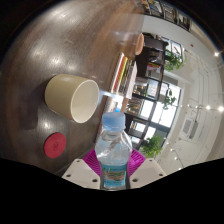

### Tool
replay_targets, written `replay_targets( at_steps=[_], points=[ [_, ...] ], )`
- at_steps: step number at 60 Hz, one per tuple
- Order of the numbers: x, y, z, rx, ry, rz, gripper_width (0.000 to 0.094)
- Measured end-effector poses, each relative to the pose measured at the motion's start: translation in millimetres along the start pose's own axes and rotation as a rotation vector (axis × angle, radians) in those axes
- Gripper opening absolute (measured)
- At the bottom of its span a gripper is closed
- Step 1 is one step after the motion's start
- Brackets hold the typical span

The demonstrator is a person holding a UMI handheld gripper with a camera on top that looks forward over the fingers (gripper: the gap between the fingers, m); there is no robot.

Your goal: Pour water

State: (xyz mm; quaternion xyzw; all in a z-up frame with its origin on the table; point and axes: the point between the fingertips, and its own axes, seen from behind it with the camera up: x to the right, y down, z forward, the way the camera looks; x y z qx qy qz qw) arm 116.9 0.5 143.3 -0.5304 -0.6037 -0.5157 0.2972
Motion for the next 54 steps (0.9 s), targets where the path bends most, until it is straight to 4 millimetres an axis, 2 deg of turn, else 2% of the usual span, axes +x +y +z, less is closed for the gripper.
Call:
replay_targets(
  at_steps=[6, 11, 16, 23, 29, 32, 37, 43, 44, 49, 50, 54],
  points=[
    [6, -13, 8, 0.02, 0.038, -0.154, 0.0287],
    [3, -21, 14, 0.022, 0.04, -0.251, 0.0286],
    [2, -23, 20, 0.006, 0.055, -0.334, 0.0284],
    [-5, -23, 24, 0.008, 0.03, -0.334, 0.0287],
    [-6, -23, 24, 0.021, 0.011, -0.258, 0.0287],
    [-2, -25, 21, 0.041, -0.003, -0.153, 0.0288],
    [17, -32, 12, 0.067, -0.009, 0.078, 0.0313],
    [47, -29, -8, 0.135, -0.054, 0.487, 0.031],
    [52, -36, -15, 0.141, -0.047, 0.544, 0.031],
    [86, -21, -30, 0.218, -0.033, 0.843, 0.031],
    [91, -24, -34, 0.233, -0.029, 0.9, 0.0305],
    [109, -1, -44, 0.27, -0.002, 1.109, 0.0309]
  ],
)
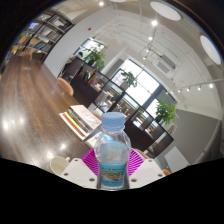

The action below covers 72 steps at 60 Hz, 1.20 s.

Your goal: Pour water

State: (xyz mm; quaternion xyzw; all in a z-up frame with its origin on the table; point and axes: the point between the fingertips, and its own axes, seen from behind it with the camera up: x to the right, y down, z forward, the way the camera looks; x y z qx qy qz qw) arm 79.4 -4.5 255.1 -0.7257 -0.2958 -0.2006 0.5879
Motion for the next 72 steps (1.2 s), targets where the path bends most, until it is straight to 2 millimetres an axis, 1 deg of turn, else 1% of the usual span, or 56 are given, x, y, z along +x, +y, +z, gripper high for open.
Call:
replay_targets(
  at_steps=[3, 4, 5, 6, 9, 12, 13, 18, 19, 26, 27, 33, 35, 39, 41, 42, 43, 45, 46, 47, 51, 52, 53, 57, 58, 63, 64, 65, 66, 67, 70, 72],
  points=[
    [17, -2, -9, 0.043, 0.026, 0.16, 0.0311],
    [11, -6, -13, 0.052, 0.035, 0.208, 0.031],
    [20, -4, -13, 0.063, 0.034, 0.247, 0.0308],
    [23, -2, -14, 0.069, 0.038, 0.287, 0.031],
    [29, 11, -13, 0.074, 0.045, 0.394, 0.031],
    [28, 27, -10, 0.07, 0.035, 0.482, 0.031],
    [19, 35, -11, 0.065, 0.034, 0.507, 0.031],
    [12, 71, 7, 0.014, 0.015, 0.579, 0.0308],
    [3, 80, 7, 0.008, 0.019, 0.595, 0.0309],
    [-17, 130, 24, -0.056, 0.012, 0.664, 0.031],
    [-24, 136, 31, -0.063, 0.01, 0.671, 0.0309],
    [-33, 162, 39, -0.08, -0.001, 0.711, 0.0312],
    [-42, 170, 46, -0.087, -0.006, 0.715, 0.0306],
    [-46, 183, 52, -0.096, 0.0, 0.712, 0.031],
    [-54, 193, 56, -0.108, -0.006, 0.722, 0.0313],
    [-54, 194, 55, -0.123, -0.01, 0.724, 0.031],
    [-50, 188, 55, -0.081, 0.006, 0.737, 0.031],
    [-50, 191, 52, -0.075, 0.008, 0.741, 0.031],
    [-47, 191, 46, -0.077, 0.004, 0.736, 0.0309],
    [-51, 192, 53, -0.071, 0.005, 0.733, 0.031],
    [-52, 193, 52, -0.06, 0.013, 0.736, 0.0319],
    [-47, 190, 41, -0.062, 0.013, 0.738, 0.032],
    [-49, 192, 47, -0.061, 0.014, 0.738, 0.033],
    [-52, 193, 55, -0.06, 0.014, 0.741, 0.0387],
    [-53, 193, 56, -0.063, 0.012, 0.743, 0.0412],
    [-58, 194, 58, -0.093, -0.013, 0.748, 0.0465],
    [-58, 195, 57, -0.1, -0.015, 0.756, 0.0487],
    [-54, 195, 46, -0.113, -0.015, 0.764, 0.0518],
    [-52, 195, 40, -0.119, -0.011, 0.77, 0.0575],
    [-51, 194, 37, -0.123, -0.007, 0.772, 0.064],
    [-49, 192, 28, -0.126, 0.004, 0.763, 0.0799],
    [-49, 195, 24, -0.138, 0.011, 0.755, 0.0848]
  ],
)
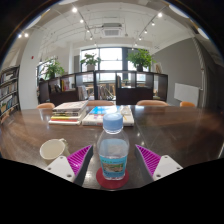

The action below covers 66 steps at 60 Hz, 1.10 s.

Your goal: Pour water

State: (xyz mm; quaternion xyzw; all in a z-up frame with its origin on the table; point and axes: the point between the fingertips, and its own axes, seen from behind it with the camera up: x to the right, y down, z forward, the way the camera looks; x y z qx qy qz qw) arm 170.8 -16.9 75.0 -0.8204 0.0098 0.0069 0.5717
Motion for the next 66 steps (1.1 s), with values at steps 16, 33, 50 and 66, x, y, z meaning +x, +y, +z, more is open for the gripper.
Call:
replay_targets(
  at_steps=[16, 33, 50, 66],
  points=[
    [-37, 47, -91, -0.168, 0.053, 0.006, 0.0838],
    [-127, -7, -160, -0.165, -0.021, 0.008, 0.086],
    [-147, -95, -189, -0.077, 0.036, -0.032, 0.0858],
    [-147, -112, -204, -0.07, 0.062, -0.023, 0.0857]
  ],
)
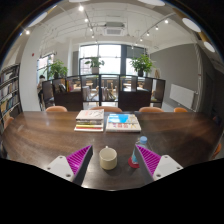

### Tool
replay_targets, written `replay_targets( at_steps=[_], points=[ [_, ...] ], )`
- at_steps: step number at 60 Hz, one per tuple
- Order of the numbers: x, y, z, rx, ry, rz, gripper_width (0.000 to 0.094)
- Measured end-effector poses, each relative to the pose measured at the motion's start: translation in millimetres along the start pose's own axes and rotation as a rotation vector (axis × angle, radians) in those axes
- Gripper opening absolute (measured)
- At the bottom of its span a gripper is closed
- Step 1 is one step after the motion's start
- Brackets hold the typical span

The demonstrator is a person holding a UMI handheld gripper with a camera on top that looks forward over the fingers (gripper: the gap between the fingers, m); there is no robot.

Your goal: Pour water

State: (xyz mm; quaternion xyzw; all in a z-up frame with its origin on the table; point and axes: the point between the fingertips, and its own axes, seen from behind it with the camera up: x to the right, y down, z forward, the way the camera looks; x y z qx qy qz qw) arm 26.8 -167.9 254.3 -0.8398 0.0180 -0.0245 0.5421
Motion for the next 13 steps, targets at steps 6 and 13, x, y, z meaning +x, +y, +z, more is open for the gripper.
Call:
replay_targets(
  at_steps=[6, 13],
  points=[
    [-0.7, 2.7, -2.3, -0.017, 0.006, 0.003, 0.0857],
    [-1.0, 7.6, -4.7, -0.025, 0.018, 0.01, 0.086]
  ],
)
